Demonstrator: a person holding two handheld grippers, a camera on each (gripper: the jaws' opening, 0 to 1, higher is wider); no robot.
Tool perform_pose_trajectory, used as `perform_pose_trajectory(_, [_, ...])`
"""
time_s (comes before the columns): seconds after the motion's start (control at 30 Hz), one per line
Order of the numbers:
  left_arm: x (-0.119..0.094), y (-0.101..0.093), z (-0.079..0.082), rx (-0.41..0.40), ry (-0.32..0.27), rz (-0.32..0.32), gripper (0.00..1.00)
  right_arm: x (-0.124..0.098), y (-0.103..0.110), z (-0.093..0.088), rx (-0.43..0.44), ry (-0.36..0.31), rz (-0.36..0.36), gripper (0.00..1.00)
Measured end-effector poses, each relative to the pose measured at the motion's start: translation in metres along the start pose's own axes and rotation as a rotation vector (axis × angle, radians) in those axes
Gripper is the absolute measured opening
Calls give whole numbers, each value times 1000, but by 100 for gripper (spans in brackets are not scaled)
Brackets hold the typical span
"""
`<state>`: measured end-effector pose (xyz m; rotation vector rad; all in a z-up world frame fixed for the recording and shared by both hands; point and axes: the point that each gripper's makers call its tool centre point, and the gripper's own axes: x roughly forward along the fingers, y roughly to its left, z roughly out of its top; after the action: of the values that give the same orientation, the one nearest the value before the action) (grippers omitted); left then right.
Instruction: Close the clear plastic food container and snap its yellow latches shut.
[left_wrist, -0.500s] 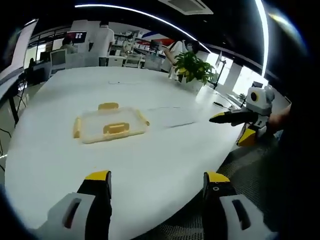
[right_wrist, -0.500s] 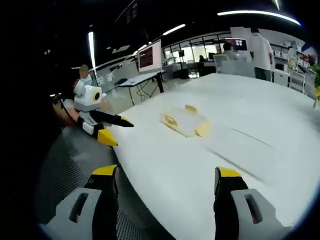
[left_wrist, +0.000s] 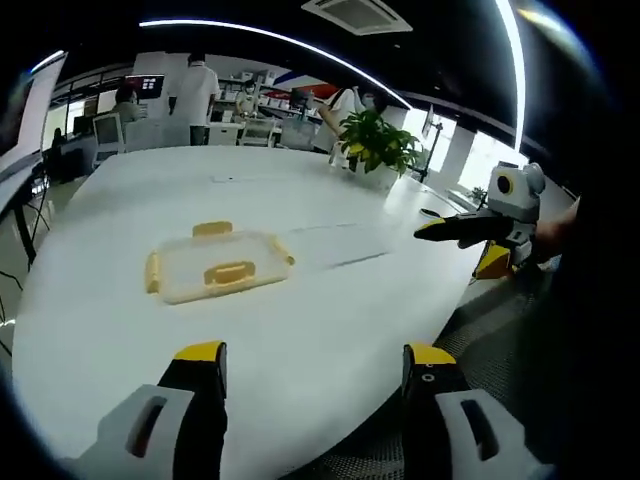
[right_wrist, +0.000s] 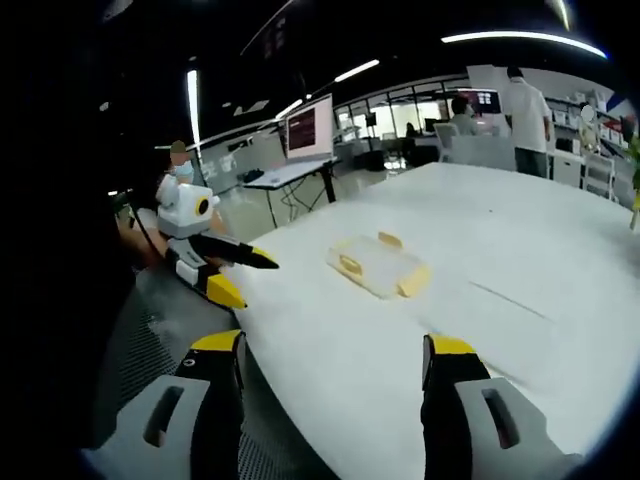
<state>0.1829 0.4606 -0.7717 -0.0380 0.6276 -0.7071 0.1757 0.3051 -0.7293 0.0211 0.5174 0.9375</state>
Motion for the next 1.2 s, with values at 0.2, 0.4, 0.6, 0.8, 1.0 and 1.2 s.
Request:
perform_pose_trajectory(0.2, [-3,11,3,-2,10,6,67,11,-11,5,14,-15,-21,68])
perform_pose_trajectory(0.4, [-7,35,6,-43,20,4,71,17,-10,5,-28,9,-11,68])
perform_pose_trajectory(0.6, [-6,44,11,-10,51,-17,72,26,-16,6,13,3,-9,63])
perform_pose_trajectory(0.8, [-2,52,15,-1,69,-48,76,35,-23,13,20,-3,-8,66])
perform_pose_trajectory(1.0, [0,66,24,45,87,-47,75,46,-25,17,-19,9,8,62])
perform_pose_trajectory(1.2, [4,83,30,80,106,-38,72,58,-30,24,-43,11,23,61])
